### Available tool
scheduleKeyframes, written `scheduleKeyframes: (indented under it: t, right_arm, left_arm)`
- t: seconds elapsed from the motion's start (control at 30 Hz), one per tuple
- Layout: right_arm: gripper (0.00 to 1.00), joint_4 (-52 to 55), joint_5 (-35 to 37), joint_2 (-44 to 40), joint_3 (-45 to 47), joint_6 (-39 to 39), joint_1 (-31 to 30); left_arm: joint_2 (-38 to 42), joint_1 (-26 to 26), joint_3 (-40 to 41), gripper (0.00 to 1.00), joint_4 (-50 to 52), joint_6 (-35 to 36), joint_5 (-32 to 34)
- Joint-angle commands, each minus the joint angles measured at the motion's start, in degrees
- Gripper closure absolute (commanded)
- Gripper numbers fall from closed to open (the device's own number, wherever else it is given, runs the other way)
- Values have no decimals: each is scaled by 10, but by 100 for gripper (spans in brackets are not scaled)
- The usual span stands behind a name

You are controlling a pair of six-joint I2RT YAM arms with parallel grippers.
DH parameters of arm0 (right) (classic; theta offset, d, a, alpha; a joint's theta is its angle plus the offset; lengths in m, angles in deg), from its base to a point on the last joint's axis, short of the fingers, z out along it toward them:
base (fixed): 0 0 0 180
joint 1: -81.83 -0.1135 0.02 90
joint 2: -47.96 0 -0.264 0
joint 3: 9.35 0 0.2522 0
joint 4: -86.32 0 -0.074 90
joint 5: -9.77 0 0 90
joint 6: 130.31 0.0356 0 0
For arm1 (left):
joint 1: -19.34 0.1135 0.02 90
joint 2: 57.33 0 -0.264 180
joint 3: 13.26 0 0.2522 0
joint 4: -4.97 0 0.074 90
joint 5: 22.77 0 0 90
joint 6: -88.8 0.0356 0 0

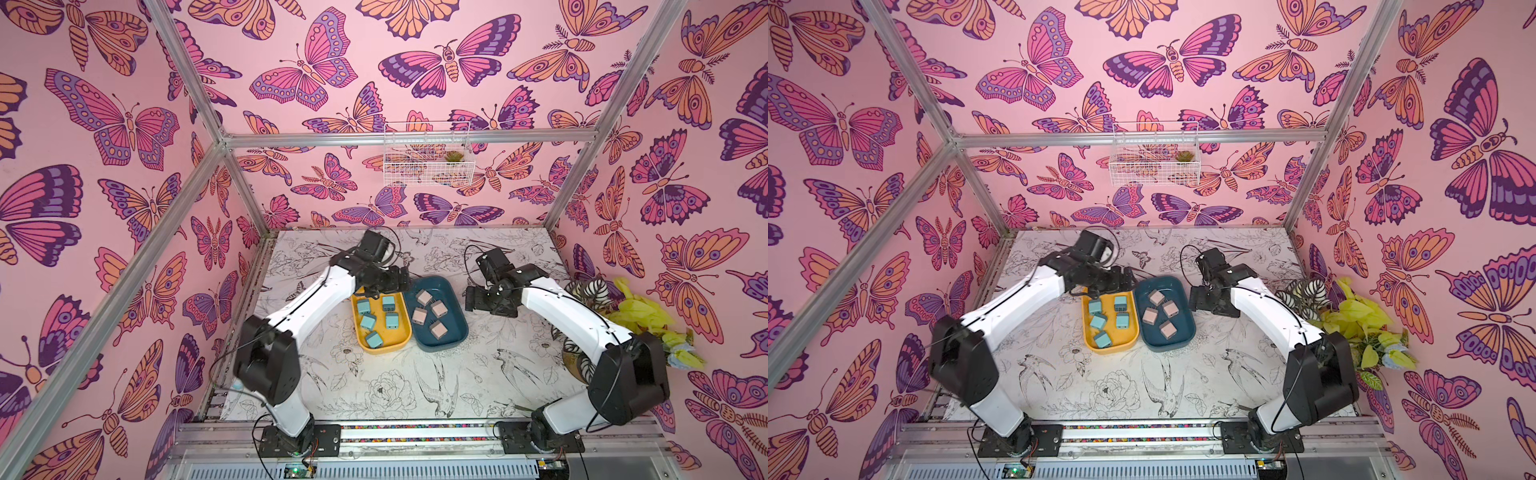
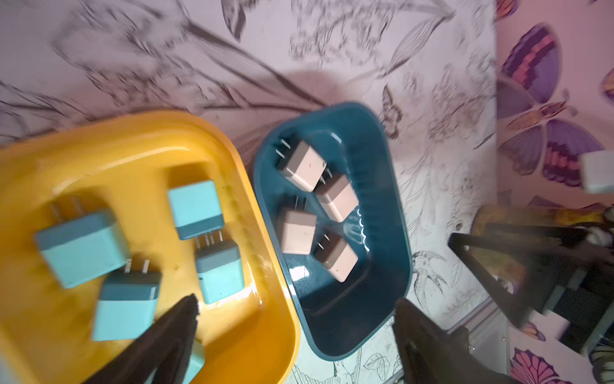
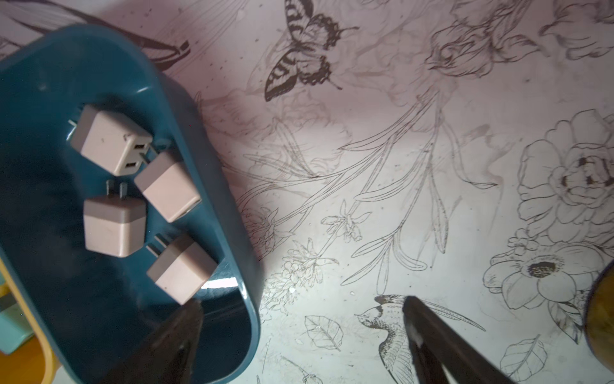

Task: Place the plugs by color into the storage box
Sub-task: Move the storage box to the center of the board, then reset both arms

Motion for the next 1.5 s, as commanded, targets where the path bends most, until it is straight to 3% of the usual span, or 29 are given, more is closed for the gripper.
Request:
scheduleKeyframes:
  t: [0.0,0.03,0.2,0.3,0.4,0.5,0.57,0.67,0.77,0.9,1.0,1.07,1.1,1.17,1.23,1.27,1.4,1.47]
  right_arm:
    - [1,-31,61,-7,19,-12,19]
    - [1,-46,66,-7,26,-16,28]
    - [1,-139,73,-6,62,-28,99]
    - [1,-167,94,-15,66,-41,125]
    - [1,-202,122,-49,82,-69,126]
    - [1,-246,115,-86,111,-98,126]
    - [1,-275,107,-104,133,-130,126]
    - [1,-320,109,-113,165,-192,126]
    - [1,-377,139,-104,198,-228,127]
    - [1,-465,164,-72,241,-236,137]
    - [1,-581,163,-41,289,-241,148]
    - [1,-659,156,-16,317,-239,156]
    - [1,-709,142,0,326,-251,163]
    - [0,-715,145,22,305,-275,168]
    - [1,-700,124,36,292,-266,180]
    - [2,-701,122,33,295,-269,180]
    - [5,-913,91,-22,446,-274,183]
    - [26,-1195,47,33,551,-304,183]
  left_arm:
    - [86,57,51,1,29,22,58]
    - [102,80,65,5,28,34,62]
    - [130,190,116,3,16,154,52]
    - [139,206,171,2,-65,212,151]
    - [117,208,196,2,-92,303,193]
    - [100,225,224,2,-139,291,248]
    - [114,253,302,0,-281,316,211]
    - [108,274,409,0,-498,320,228]
    - [74,324,450,0,-579,320,228]
    - [56,328,554,0,-784,320,228]
    - [60,323,584,0,-825,320,228]
    - [31,321,634,0,-956,320,228]
    - [27,320,647,0,-971,320,228]
    - [48,308,614,0,-889,320,228]
    - [26,299,616,0,-930,320,228]
    - [38,297,611,0,-901,320,228]
    - [34,289,622,0,-927,320,228]
    - [40,286,615,0,-907,320,228]
